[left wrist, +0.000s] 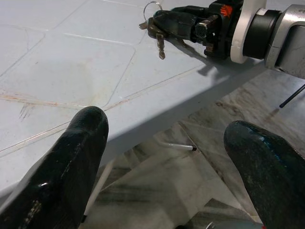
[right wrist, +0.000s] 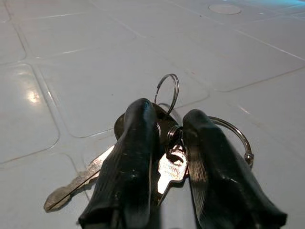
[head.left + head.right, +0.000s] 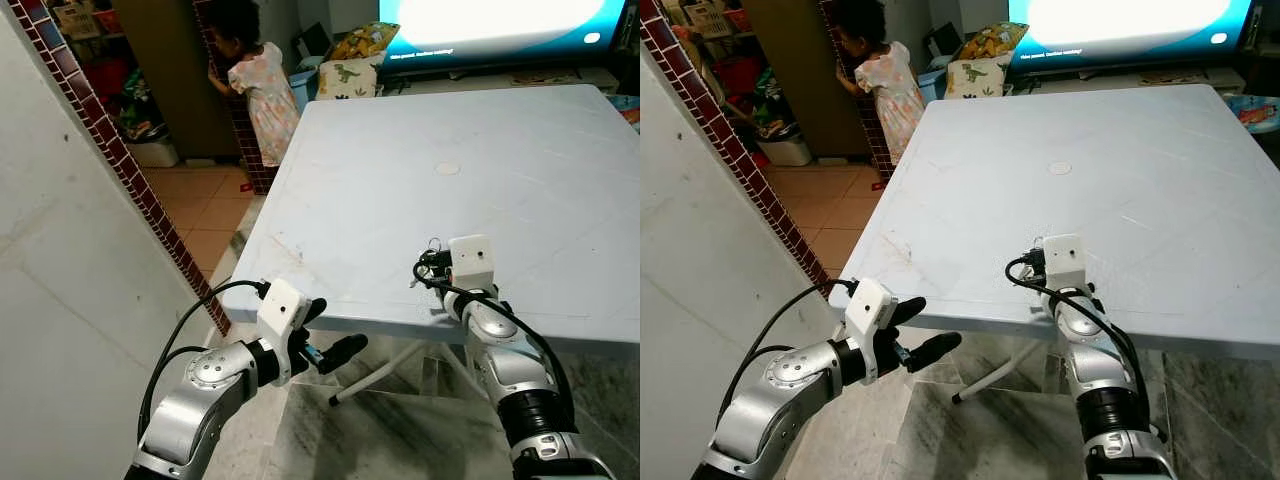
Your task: Hang keys on a hook
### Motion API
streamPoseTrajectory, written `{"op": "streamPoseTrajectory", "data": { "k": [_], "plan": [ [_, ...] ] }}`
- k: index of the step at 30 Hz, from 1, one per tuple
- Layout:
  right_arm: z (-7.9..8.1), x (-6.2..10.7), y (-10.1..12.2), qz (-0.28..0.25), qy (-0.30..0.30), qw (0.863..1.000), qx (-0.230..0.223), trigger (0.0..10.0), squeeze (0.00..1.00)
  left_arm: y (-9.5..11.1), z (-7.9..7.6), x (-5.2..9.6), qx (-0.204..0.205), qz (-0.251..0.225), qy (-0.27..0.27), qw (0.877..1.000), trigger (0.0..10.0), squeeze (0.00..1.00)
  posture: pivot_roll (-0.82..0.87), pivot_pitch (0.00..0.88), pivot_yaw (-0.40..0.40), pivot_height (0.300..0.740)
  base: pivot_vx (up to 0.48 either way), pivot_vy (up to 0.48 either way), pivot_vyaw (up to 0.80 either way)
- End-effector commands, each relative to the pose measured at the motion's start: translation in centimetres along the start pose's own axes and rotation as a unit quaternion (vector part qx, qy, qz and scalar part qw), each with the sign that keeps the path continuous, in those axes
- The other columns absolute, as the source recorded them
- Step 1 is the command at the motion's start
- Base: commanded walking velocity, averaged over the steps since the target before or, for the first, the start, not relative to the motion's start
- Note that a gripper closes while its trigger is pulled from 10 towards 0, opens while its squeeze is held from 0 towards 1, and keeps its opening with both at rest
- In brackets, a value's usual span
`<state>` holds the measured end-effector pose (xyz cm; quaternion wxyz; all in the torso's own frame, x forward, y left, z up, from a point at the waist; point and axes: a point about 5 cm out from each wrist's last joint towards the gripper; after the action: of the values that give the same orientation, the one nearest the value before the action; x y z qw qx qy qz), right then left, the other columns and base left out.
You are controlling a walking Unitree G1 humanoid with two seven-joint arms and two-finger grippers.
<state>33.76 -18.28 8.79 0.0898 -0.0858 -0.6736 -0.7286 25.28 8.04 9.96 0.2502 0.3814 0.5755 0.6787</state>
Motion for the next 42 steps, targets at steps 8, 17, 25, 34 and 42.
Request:
{"op": "streamPoseTrajectory", "data": {
  "k": [8,17,25,34,42],
  "plan": [
    [-1.6,0.8,-3.0,0.069,-0.054,0.996,0.000,0.0,0.00,0.0,0.2,0.2,-0.008,0.008,0.005,1.000,10.0,0.00,0.00,0.004,0.185,0.740,0.000,0.000,0.00],
    [-1.7,0.9,-1.3,0.027,-0.073,0.996,0.041,0.0,0.00,0.1,0.4,0.2,-0.011,0.007,0.009,1.000,10.0,0.00,0.00,0.004,0.185,0.740,0.000,0.000,0.00],
    [-1.1,0.8,1.3,-0.040,-0.079,0.992,0.091,0.0,0.00,0.1,0.5,0.0,-0.012,0.006,0.012,1.000,10.0,0.00,0.00,0.000,0.182,0.740,0.000,0.000,0.00],
    [0.1,1.0,3.9,-0.111,-0.067,0.983,0.128,0.0,0.00,0.1,0.5,0.0,-0.013,0.006,0.015,1.000,10.0,0.00,0.00,0.000,0.179,0.740,0.000,0.000,0.00],
    [0.9,1.2,4.8,-0.127,-0.059,0.982,0.124,0.3,0.00,0.1,0.5,-0.1,-0.015,0.005,0.015,1.000,10.0,0.00,0.00,0.000,0.180,0.740,0.000,0.000,0.00]
  ]
}}
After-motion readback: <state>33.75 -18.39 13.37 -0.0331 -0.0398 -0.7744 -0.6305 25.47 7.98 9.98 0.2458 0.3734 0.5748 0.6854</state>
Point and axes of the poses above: a point about 5 cm out from each wrist's last joint towards the gripper, its own x axis pointing back from the gripper into the wrist, its own y axis along the axis of the wrist's last joint, z = x × y, and after that the axes turned 15 degrees about -x, right-handed
